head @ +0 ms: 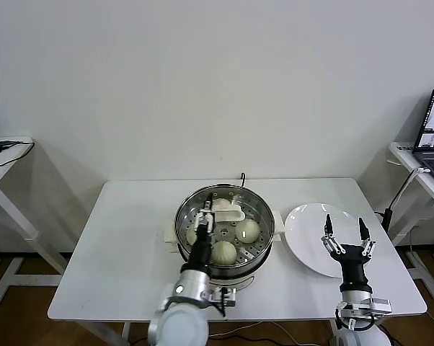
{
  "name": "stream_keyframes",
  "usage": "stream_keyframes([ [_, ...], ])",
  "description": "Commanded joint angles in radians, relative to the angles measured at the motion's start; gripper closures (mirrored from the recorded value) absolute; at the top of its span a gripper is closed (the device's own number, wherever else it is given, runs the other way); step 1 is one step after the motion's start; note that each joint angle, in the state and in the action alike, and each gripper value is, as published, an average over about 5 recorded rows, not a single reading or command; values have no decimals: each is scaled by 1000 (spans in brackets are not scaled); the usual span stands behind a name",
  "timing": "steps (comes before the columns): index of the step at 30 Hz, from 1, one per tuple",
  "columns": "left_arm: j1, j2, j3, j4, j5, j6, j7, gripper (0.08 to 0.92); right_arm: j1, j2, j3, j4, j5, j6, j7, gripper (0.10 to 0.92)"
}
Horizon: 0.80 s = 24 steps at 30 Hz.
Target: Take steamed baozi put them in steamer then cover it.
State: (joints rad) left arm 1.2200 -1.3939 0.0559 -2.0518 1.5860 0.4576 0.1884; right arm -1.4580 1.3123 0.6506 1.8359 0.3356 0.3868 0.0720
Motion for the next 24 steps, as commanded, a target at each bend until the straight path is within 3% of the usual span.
stream_keyframes([
  [1,260,159,-124,-316,-280,-57,-115,193,10,-1,-2,-8,1,-2,1,203],
  [6,388,209,-307,-393,-646,-205,-286,178,11,-2,-3,4,5,-13,4,203],
  [11,424,168,-459,-371,-1005,-349,-416,177,1,-1,-3,39,11,-52,6,203],
  [17,400,68,-618,-283,-1240,-448,-399,177,-19,0,-6,108,8,-141,0,203],
  [24,388,8,-671,-207,-1342,-489,-353,177,-32,3,-6,159,4,-174,10,203],
])
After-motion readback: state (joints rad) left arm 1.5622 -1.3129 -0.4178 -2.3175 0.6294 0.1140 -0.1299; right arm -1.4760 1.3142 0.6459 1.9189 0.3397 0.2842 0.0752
